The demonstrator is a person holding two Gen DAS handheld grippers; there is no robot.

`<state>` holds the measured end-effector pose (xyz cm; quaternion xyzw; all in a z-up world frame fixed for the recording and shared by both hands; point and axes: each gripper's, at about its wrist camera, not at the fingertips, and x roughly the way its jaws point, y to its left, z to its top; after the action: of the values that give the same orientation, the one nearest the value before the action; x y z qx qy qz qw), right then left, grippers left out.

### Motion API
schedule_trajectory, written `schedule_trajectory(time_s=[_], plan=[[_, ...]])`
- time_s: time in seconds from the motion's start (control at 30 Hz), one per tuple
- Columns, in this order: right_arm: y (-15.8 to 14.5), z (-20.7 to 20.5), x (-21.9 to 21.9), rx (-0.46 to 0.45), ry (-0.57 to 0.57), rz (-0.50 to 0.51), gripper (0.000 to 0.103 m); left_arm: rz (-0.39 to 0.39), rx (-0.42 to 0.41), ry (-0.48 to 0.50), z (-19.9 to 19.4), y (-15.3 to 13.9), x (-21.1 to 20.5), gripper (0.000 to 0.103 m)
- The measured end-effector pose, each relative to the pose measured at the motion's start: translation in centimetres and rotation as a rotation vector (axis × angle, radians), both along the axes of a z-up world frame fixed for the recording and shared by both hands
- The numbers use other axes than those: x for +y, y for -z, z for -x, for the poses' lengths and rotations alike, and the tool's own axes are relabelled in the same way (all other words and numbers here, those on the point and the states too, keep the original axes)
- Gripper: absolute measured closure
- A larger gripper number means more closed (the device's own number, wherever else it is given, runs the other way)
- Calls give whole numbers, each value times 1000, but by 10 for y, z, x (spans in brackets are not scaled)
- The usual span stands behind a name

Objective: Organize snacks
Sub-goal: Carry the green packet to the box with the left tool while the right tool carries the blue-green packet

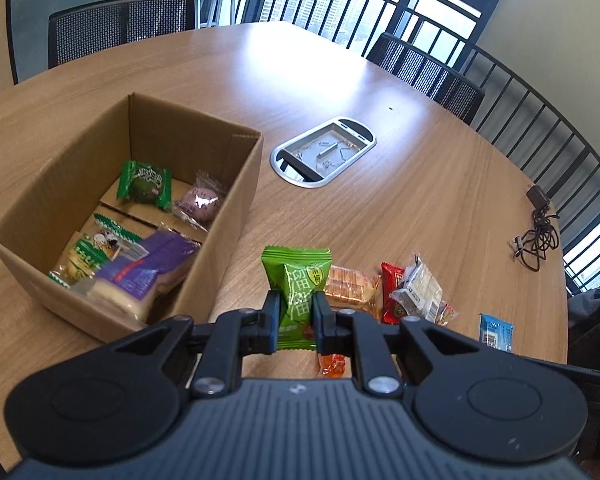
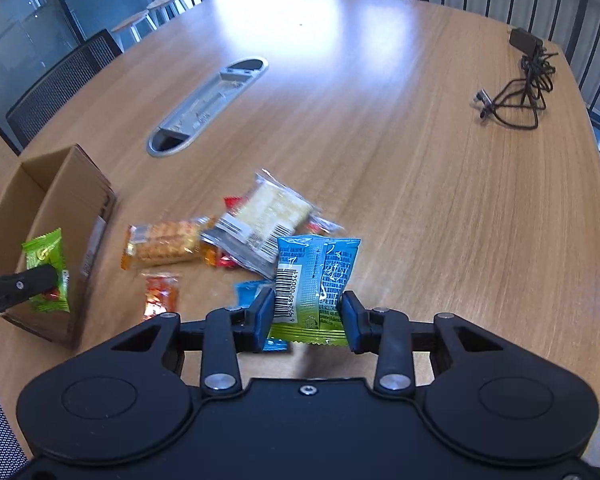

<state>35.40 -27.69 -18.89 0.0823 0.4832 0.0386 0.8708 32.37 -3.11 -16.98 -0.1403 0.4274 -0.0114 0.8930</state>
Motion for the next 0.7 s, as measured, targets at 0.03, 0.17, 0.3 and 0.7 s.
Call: schedule_trajectory(time_s=[0.03, 0.17, 0.3, 0.7], plan=[[-4, 1, 3, -7, 0, -2, 67, 1, -5, 2, 1, -3, 2, 87], [-19, 6, 17, -36, -3, -12, 67, 4, -18, 7, 4, -13, 12, 87], [-31, 10, 30, -61, -1, -24, 67, 2, -31, 12, 7, -22, 24, 87], [-53, 13, 72, -114, -40, -48, 67, -3, -59, -5, 9, -39, 60, 87]])
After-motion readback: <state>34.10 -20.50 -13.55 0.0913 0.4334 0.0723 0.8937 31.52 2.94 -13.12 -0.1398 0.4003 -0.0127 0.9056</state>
